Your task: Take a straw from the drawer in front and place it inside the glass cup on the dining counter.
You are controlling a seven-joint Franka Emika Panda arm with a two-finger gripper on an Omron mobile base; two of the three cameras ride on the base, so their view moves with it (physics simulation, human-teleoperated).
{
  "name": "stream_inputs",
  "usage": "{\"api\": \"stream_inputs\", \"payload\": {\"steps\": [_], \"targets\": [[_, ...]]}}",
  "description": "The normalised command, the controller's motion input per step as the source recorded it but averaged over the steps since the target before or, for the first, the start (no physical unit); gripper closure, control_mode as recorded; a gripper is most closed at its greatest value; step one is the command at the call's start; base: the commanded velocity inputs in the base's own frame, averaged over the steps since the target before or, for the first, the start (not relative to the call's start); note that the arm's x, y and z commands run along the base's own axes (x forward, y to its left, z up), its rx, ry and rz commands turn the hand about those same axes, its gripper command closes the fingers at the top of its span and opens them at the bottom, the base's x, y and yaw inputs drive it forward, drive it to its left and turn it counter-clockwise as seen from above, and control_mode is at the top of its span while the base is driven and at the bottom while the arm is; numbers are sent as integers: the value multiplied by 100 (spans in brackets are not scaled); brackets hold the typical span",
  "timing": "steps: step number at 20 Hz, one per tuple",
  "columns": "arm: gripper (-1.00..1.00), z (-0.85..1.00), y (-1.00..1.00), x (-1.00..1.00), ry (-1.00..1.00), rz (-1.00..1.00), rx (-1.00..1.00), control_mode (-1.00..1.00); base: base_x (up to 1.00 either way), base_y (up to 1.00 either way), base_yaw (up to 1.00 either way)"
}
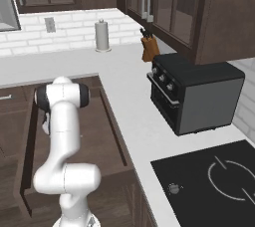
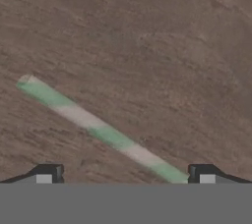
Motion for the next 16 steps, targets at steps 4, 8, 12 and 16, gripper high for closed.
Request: {"api": "stream_inputs", "payload": {"steps": [4,8,12,16], "targets": [[-100,-19,0,6,1,5,0,-100,0,0,0],[-100,-12,0,11,1,6,0,-100,0,0,0],[-100,-6,0,14,1,8,0,-100,0,0,0],[-100,-10,3,14,4,11,0,-100,0,0,0]]}}
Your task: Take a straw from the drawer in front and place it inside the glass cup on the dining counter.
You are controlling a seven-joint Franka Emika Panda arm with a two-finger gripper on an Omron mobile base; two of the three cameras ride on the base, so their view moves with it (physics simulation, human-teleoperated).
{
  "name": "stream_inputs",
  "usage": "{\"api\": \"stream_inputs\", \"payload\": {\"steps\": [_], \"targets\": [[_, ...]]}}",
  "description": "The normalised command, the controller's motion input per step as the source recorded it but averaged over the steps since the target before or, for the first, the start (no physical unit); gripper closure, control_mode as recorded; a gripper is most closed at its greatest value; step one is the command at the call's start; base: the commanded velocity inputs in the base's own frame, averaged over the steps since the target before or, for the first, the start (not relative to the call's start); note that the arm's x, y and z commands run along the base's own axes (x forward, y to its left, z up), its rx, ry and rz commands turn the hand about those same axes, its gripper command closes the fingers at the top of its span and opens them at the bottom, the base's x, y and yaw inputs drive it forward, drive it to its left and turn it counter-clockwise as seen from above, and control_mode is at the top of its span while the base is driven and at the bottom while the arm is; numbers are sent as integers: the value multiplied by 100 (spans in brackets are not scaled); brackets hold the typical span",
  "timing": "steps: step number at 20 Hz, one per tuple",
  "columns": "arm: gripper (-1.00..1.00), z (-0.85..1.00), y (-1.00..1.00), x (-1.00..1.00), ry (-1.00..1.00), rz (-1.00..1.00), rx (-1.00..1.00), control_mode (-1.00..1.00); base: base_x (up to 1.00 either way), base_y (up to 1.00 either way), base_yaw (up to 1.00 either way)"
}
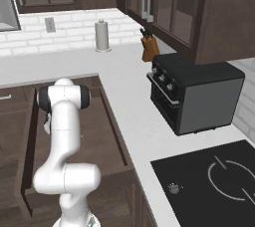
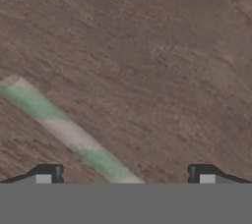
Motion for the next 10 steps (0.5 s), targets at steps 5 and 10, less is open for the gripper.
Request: {"api": "stream_inputs", "payload": {"steps": [5,10], "targets": [[-100,-13,4,19,9,12,0,-100,0,0,0],[-100,-33,0,7,11,9,0,-100,0,0,0]]}}
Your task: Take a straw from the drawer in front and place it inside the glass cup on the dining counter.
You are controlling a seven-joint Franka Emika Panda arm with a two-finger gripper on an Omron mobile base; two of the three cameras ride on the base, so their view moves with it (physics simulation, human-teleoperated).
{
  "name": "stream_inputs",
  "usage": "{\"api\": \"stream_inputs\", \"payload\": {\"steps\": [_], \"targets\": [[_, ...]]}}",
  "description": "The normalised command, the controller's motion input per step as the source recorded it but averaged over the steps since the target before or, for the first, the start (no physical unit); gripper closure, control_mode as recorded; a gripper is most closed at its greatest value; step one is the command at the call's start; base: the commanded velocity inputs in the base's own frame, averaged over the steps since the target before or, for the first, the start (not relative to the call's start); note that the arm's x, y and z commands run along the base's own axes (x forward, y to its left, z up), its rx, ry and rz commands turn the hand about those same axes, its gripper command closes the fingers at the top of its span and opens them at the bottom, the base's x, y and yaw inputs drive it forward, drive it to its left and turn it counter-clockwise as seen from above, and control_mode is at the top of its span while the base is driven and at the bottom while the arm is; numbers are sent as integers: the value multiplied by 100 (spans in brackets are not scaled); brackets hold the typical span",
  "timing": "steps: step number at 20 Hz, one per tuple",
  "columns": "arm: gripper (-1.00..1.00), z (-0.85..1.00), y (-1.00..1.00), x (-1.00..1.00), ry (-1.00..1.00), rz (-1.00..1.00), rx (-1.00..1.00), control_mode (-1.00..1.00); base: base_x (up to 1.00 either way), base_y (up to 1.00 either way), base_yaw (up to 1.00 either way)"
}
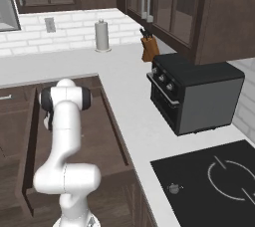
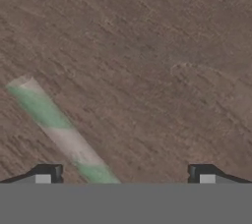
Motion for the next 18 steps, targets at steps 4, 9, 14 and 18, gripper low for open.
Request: {"api": "stream_inputs", "payload": {"steps": [4,9,14,18], "targets": [[100,-48,2,1,11,7,0,-100,0,0,0],[100,-49,0,0,8,7,0,-100,0,0,0],[100,-51,0,-25,0,7,0,-100,0,0,0],[100,-35,0,-25,0,5,0,-100,0,0,0]]}}
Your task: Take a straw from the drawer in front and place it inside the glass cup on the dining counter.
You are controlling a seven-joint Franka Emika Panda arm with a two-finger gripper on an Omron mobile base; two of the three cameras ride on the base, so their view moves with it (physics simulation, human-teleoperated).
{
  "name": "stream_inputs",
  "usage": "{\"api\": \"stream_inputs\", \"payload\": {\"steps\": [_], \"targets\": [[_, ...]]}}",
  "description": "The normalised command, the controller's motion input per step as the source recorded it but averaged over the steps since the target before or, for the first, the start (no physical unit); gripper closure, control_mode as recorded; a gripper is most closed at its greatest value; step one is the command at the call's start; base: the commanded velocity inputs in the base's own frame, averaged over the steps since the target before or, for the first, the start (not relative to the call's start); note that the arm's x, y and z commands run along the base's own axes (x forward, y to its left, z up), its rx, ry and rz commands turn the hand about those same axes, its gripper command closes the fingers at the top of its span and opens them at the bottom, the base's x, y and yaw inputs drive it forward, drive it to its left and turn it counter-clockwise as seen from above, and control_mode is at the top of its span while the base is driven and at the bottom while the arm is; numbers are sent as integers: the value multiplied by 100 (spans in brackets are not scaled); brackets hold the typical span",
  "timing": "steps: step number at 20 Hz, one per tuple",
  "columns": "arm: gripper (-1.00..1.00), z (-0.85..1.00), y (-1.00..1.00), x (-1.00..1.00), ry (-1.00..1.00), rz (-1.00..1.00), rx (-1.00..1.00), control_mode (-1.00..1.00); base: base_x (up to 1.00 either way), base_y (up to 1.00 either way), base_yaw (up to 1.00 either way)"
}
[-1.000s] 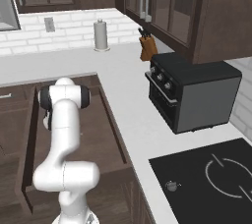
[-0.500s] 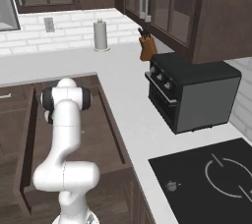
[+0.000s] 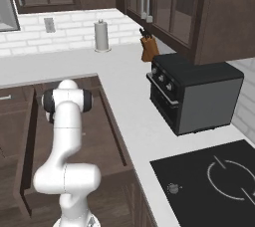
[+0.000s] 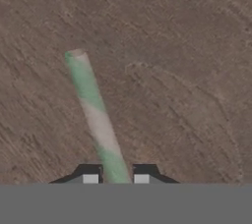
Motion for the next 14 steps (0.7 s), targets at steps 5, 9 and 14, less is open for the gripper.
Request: {"api": "stream_inputs", "payload": {"steps": [5,9,14], "targets": [[100,-4,0,-41,-9,1,0,-100,0,0,0],[100,30,0,-48,-18,-2,0,-100,0,0,0],[100,87,0,-40,-22,-17,0,-100,0,0,0]]}}
